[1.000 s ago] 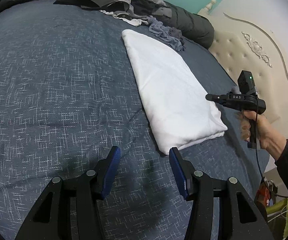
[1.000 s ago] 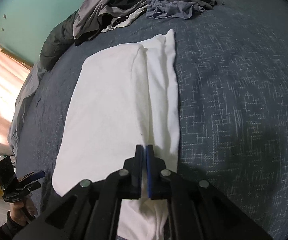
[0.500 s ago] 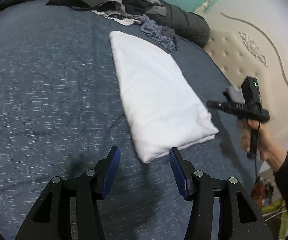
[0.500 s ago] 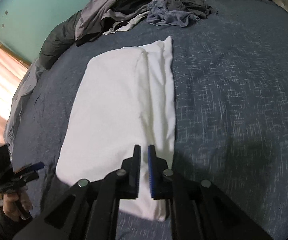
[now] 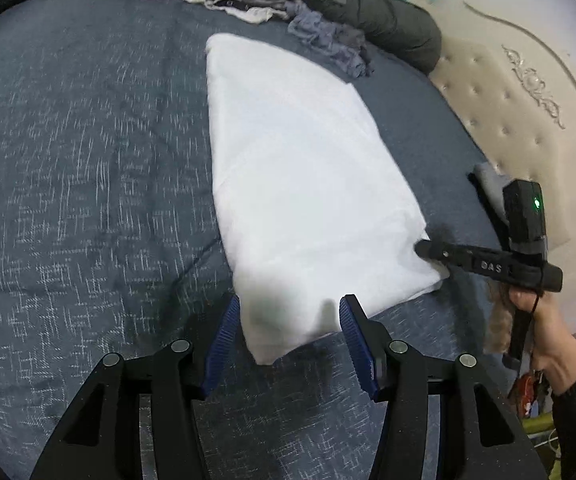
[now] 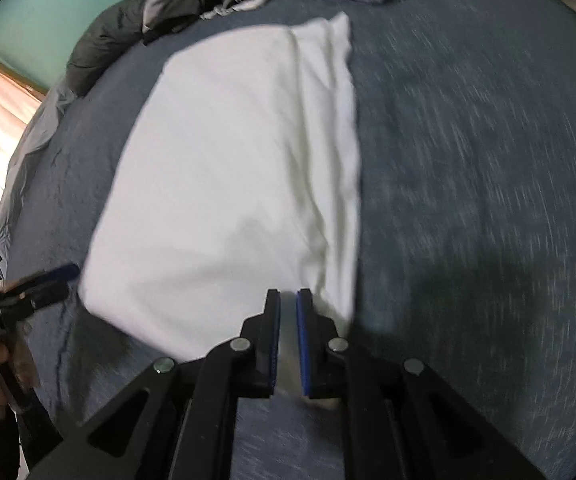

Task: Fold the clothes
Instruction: 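Grasp the strip end with the left tool while the right tool grasps it too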

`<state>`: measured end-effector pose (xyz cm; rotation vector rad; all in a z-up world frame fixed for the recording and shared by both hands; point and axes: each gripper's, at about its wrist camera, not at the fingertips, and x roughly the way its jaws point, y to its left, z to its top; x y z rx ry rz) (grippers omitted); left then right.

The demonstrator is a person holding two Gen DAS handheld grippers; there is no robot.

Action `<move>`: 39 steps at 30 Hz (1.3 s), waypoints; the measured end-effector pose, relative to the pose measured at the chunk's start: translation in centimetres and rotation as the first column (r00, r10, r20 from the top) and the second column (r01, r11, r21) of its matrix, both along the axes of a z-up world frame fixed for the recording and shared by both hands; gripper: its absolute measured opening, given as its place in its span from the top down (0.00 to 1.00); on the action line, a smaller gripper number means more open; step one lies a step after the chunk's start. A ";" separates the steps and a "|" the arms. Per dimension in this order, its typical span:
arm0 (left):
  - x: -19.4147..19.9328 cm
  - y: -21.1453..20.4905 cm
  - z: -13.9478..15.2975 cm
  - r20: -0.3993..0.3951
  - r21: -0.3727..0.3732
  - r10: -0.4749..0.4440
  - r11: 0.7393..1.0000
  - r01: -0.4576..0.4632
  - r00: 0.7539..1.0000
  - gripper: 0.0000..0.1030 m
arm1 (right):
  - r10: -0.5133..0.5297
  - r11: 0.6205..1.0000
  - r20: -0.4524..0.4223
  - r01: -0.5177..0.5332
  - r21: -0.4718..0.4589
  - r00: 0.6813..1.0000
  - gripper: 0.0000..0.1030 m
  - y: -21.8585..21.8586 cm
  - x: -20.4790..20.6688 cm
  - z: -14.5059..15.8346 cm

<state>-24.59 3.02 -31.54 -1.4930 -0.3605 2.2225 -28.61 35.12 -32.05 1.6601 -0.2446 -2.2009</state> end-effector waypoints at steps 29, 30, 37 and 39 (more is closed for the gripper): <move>-1.0 -0.1 -4.2 0.152 0.133 0.117 0.982 -0.138 0.981 0.38 | -0.107 0.964 0.075 0.121 -0.237 0.992 0.44 4.1 0.5 -1.2; -0.9 -0.1 -4.2 0.151 0.140 0.116 0.981 -0.137 0.982 0.38 | -0.097 0.963 0.078 0.114 -0.246 0.992 0.44 3.9 0.6 -1.2; -0.9 1.2 -3.9 0.123 0.092 0.082 0.991 -0.094 0.989 0.41 | -0.068 0.967 0.077 0.084 -0.240 0.995 0.78 1.8 0.5 -1.2; -0.9 1.1 -3.9 0.123 0.096 0.086 0.991 -0.098 0.989 0.45 | -0.077 0.965 0.076 0.094 -0.243 0.994 0.87 1.7 0.4 -1.1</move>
